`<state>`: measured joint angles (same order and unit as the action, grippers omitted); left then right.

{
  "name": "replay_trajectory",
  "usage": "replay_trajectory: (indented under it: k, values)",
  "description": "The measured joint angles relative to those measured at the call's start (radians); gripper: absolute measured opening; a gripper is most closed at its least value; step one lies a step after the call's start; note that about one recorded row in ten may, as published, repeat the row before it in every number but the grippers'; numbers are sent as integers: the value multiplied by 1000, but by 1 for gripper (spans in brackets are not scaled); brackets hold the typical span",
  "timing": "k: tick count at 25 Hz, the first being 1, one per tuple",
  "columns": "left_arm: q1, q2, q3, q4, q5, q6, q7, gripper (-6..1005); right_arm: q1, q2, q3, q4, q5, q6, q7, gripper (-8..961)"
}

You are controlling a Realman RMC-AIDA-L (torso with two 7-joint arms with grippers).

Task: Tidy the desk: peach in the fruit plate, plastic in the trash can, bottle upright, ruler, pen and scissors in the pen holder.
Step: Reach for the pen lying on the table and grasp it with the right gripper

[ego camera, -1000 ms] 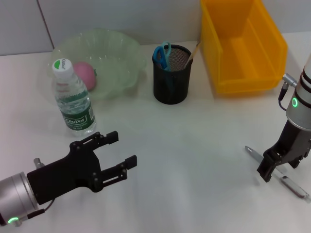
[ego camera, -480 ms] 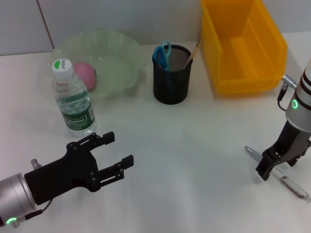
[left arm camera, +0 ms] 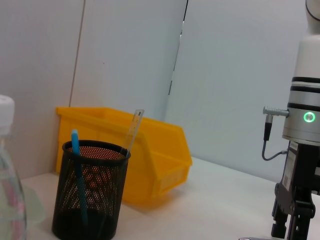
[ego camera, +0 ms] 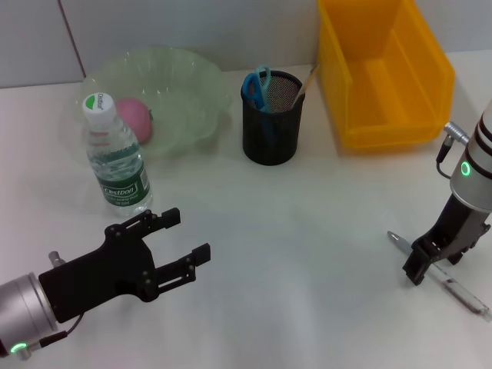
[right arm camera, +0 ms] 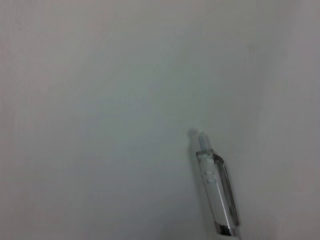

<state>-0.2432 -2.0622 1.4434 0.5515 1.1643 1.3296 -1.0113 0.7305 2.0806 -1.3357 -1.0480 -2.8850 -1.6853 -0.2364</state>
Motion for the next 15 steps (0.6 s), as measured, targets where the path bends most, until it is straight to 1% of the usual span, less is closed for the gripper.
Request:
replay_trajectory:
  k: [4,10,15]
  values:
    - [-4,1,0,-1,0,0,0,785,-5,1,1,-11,1,0,5,750]
    - [-2,2,-1,1,0,0,0,785,-8,2,5,-15,12,6,9,555]
    - [-4,2,-2,-2,0,0,-1,785,-21,4,1,-19,14,29,15,320]
